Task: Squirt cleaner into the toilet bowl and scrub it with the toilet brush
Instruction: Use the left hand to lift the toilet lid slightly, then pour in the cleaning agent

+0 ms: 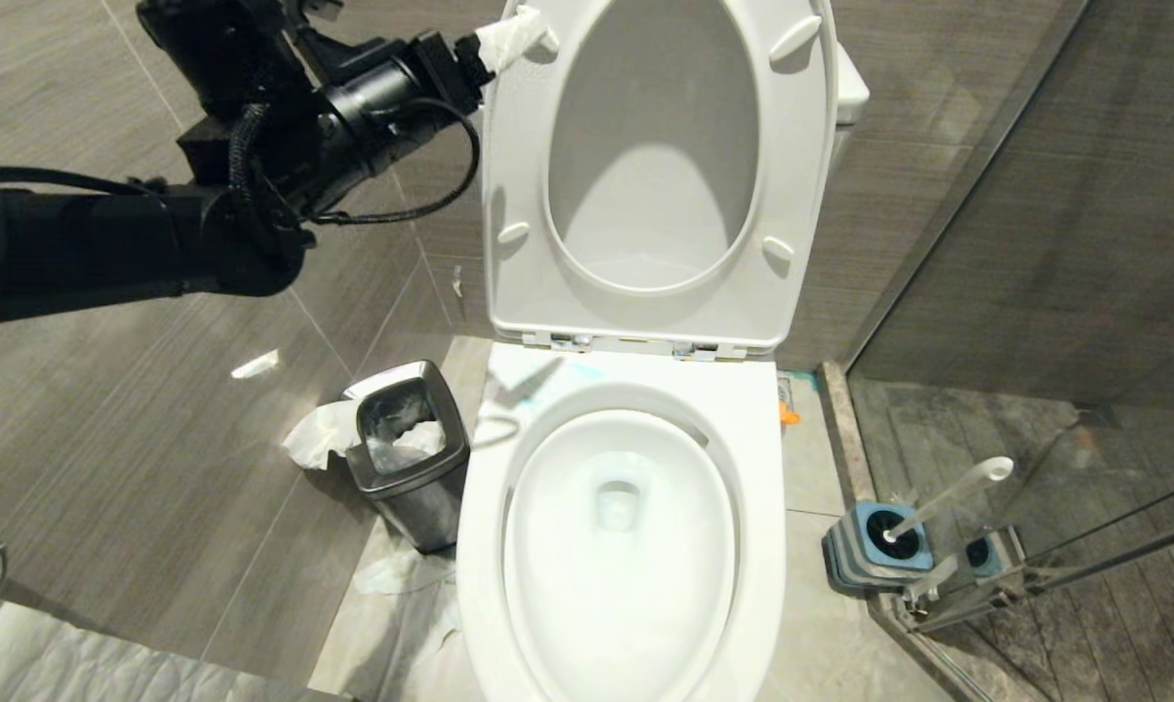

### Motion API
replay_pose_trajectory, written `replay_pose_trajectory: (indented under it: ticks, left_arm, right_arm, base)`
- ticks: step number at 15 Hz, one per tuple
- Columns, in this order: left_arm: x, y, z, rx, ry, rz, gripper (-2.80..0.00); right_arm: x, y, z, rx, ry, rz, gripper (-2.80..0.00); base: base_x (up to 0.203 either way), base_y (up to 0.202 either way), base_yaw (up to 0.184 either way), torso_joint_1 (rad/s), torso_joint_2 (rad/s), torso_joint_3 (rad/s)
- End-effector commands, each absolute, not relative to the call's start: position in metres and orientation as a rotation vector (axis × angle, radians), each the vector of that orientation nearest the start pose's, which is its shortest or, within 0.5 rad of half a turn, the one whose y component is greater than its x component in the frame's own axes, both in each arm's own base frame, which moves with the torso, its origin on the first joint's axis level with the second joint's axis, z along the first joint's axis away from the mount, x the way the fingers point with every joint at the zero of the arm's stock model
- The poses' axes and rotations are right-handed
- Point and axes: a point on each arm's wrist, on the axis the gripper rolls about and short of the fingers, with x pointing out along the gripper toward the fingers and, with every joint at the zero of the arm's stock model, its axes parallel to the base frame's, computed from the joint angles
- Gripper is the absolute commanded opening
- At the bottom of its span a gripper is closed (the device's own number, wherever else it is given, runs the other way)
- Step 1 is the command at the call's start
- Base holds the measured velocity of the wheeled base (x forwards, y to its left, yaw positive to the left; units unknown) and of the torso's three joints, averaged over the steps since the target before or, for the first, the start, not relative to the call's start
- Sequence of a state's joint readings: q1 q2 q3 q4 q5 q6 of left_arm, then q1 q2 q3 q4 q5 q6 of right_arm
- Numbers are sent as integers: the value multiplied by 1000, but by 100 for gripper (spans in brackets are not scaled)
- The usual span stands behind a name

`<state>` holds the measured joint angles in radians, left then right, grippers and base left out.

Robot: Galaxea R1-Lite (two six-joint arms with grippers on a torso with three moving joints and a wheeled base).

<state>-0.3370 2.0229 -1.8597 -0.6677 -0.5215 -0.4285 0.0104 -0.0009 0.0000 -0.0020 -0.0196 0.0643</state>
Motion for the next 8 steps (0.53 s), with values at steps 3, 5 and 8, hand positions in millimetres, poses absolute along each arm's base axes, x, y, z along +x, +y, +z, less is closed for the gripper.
replay_pose_trajectory:
  ticks: [3, 5, 8]
  left_arm:
    - [310, -122, 418, -432, -295, -962, 0]
    - [286, -111, 431, -415, -248, -938, 0]
    - [255, -92, 440, -277, -200, -862, 0]
  right_arm:
    - [-23, -1, 76, 64, -3, -9, -280]
    - [-23, -1, 76, 64, -3, -9, -280]
    - [-23, -1, 76, 64, -3, -9, -280]
  base:
    - [0, 0, 0, 0, 0, 0]
    - [0, 0, 0, 0, 0, 0]
    - [0, 0, 0, 0, 0, 0]
